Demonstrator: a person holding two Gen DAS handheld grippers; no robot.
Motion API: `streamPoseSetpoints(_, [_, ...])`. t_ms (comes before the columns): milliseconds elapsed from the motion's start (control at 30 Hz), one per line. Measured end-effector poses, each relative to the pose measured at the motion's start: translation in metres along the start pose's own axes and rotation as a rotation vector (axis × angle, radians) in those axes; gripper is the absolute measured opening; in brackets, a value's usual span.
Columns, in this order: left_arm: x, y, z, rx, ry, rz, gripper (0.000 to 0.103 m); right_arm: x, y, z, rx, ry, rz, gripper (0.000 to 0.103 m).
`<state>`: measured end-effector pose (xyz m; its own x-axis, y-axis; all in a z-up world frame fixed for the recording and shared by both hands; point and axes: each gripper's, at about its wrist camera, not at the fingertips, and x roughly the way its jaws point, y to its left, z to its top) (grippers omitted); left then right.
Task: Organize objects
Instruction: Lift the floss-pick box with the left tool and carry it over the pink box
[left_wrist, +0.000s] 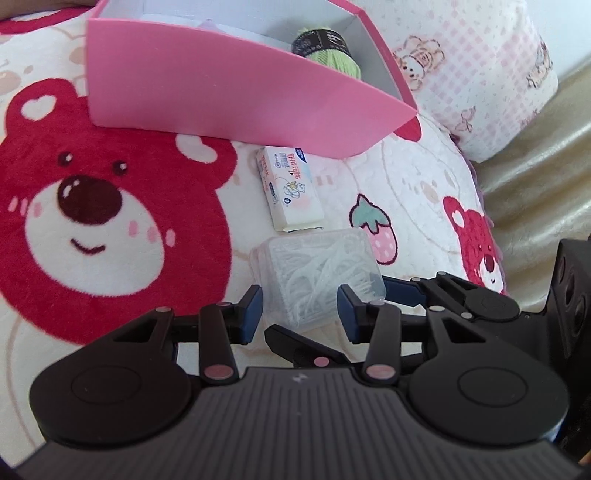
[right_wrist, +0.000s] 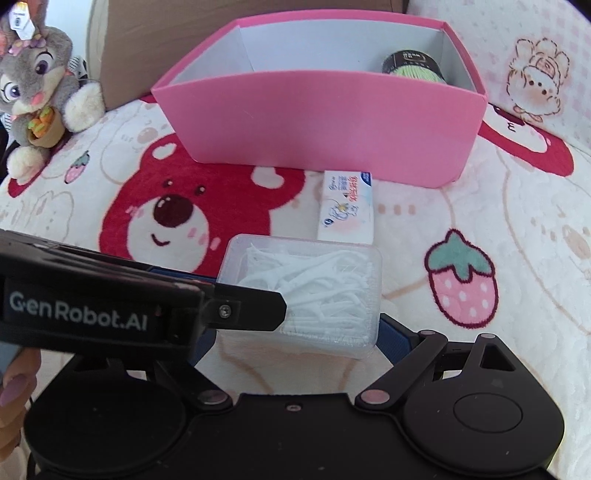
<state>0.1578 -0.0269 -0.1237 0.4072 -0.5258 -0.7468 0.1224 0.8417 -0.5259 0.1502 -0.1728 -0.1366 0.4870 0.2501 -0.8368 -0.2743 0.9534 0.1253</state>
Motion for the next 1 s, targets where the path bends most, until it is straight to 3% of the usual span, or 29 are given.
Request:
streamPoseSetpoints(200, [-0.031, -0.009, -0.002, 0.018, -0.052, -0.014, 0.041, -0.026, 0.009, 0.001, -0.030, -0.081, 0.021, 0.094])
streamPoseSetpoints(633, [-0.071, -0.021, 0.002, 0.057, -0.060, -0.076, 0.038, -0.067, 0.014, 0.000, -0.002, -0.170, 0.053, 0.094])
streamPoseSetpoints(1000, [-0.108, -0.039, 0.011, 0.126, -0.096, -0.056, 0.038, -0.094, 0.028, 0.013, -0.029, -0.223, 0.059, 0.094])
